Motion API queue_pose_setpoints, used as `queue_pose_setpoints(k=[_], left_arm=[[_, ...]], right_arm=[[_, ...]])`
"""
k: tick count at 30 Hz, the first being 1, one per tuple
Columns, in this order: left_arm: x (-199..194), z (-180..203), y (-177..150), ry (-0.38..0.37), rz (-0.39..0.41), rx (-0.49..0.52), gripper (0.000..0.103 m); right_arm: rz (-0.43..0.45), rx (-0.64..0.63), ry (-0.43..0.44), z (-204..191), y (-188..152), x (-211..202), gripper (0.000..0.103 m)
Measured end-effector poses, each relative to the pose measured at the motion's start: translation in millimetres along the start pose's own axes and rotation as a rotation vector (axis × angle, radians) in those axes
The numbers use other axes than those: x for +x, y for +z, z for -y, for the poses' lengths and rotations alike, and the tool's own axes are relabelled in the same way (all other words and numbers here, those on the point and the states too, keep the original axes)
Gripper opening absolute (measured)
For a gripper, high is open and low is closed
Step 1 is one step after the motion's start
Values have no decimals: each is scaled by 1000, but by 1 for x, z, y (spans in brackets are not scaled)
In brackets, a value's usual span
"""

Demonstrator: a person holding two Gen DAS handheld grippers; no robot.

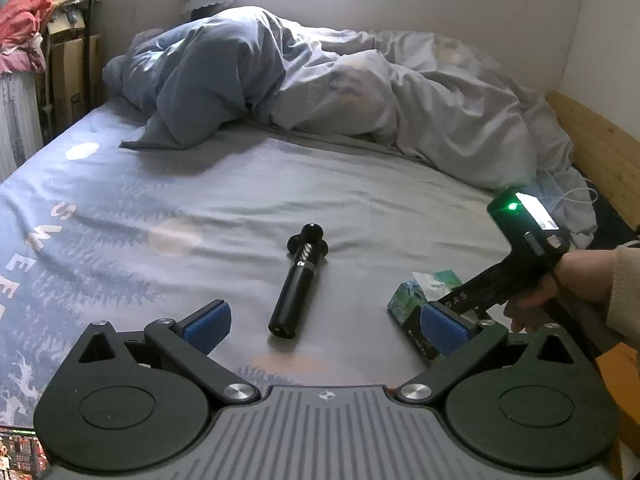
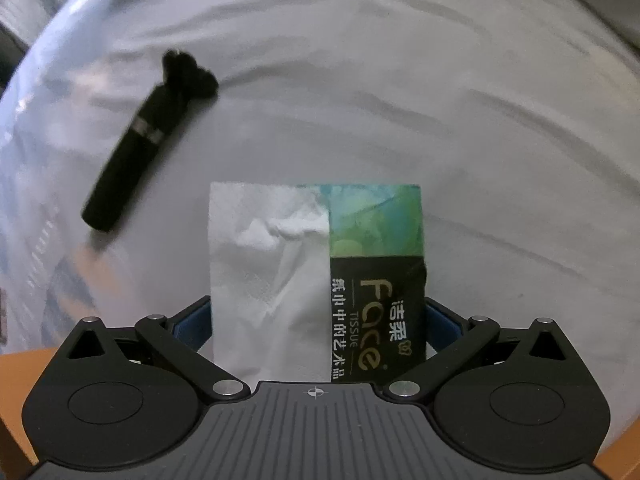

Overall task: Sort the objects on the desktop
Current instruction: 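Close the right gripper on the green Face tissue pack and lift it, then carry the tissue pack in the right gripper over the cardboard box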

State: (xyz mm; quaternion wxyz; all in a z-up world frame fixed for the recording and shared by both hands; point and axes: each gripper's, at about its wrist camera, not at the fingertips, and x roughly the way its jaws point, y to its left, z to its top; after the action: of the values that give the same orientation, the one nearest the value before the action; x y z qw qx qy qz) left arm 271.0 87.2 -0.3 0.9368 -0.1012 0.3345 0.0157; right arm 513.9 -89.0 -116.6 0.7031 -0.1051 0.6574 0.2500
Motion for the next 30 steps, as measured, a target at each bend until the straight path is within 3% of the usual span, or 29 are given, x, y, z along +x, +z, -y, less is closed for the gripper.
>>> queue_pose_setpoints(k=[5,18,30], left_arm=[[1,-6,-1,14,-3,-10,103],[-6,-10,-4,9,-5,-23,103],[-63,4,13,5,96,-22,103]], right_arm=[[-28,23,15,5,-3,12,103],[112,79,-26,-2,-17,-12,95],[330,84,6,-10,-51,-128,96]])
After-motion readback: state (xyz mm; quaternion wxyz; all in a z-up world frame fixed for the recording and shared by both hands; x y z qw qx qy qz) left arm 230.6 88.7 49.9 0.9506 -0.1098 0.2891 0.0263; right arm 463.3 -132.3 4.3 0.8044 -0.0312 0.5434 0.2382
